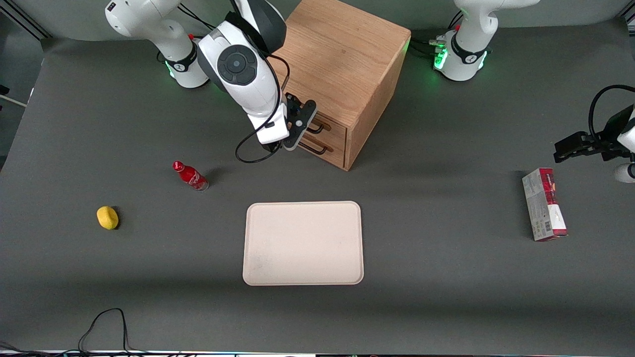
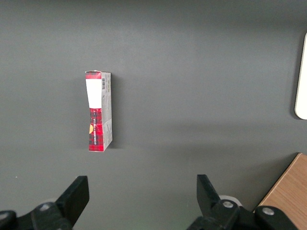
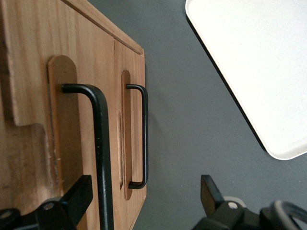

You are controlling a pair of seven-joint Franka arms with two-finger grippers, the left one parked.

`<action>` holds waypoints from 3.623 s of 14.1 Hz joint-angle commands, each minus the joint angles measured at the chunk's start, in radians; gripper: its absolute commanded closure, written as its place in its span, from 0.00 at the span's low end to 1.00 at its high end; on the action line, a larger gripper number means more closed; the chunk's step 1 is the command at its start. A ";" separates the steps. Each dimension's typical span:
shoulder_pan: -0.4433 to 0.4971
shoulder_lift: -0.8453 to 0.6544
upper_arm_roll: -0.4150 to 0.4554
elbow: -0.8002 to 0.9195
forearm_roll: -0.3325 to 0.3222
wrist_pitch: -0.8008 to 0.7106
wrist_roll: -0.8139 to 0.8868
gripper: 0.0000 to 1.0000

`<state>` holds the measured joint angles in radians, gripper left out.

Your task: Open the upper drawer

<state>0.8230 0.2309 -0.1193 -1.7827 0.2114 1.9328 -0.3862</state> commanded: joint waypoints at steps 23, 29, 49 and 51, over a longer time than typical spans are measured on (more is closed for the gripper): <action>-0.105 0.157 -0.069 0.152 -0.001 0.041 -0.120 0.00; -0.171 0.226 -0.069 0.248 -0.003 -0.009 -0.154 0.00; -0.298 0.309 -0.065 0.397 0.008 -0.061 -0.198 0.00; -0.298 0.309 -0.065 0.448 0.008 -0.106 -0.185 0.00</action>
<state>0.5387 0.5244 -0.1810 -1.4227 0.2115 1.8756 -0.5741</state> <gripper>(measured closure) 0.000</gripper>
